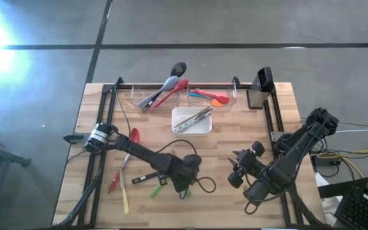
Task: Pick & Place Kitchen Items
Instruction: Put the green table knife into the white bin
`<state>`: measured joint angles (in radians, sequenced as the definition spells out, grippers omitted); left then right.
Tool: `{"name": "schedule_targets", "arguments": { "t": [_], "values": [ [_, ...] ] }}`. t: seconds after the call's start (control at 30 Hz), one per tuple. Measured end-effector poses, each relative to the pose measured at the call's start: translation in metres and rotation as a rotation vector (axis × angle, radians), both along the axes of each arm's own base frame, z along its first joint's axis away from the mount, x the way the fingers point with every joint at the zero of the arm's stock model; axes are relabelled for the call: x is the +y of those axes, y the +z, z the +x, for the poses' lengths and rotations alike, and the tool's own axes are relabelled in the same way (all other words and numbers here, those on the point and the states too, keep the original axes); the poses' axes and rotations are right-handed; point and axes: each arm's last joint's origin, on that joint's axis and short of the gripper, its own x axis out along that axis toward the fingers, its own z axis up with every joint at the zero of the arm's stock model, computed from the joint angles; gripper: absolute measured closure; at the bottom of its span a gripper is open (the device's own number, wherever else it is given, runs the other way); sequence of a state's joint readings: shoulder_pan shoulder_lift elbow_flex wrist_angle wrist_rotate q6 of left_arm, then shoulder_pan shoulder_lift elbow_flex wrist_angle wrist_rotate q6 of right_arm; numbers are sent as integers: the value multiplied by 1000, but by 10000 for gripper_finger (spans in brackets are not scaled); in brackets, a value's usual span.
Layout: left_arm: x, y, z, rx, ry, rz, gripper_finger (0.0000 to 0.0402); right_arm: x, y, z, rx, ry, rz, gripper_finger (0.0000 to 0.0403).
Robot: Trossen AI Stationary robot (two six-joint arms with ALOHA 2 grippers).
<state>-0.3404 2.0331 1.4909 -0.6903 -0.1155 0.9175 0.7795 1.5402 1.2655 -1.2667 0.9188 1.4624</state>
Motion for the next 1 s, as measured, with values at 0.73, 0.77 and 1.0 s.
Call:
{"name": "schedule_targets", "arguments": {
  "t": [0.73,0.77,1.0],
  "values": [
    [36,146,-51,-679,214,-409,363,8,-12,-3,-39,31,15,252],
    [42,151,-58,-747,212,-445,363,8,-12,-2,-48,35,11,252],
    [91,152,-101,-1104,170,-787,363,11,-12,3,-89,73,-26,252]
  ]
}}
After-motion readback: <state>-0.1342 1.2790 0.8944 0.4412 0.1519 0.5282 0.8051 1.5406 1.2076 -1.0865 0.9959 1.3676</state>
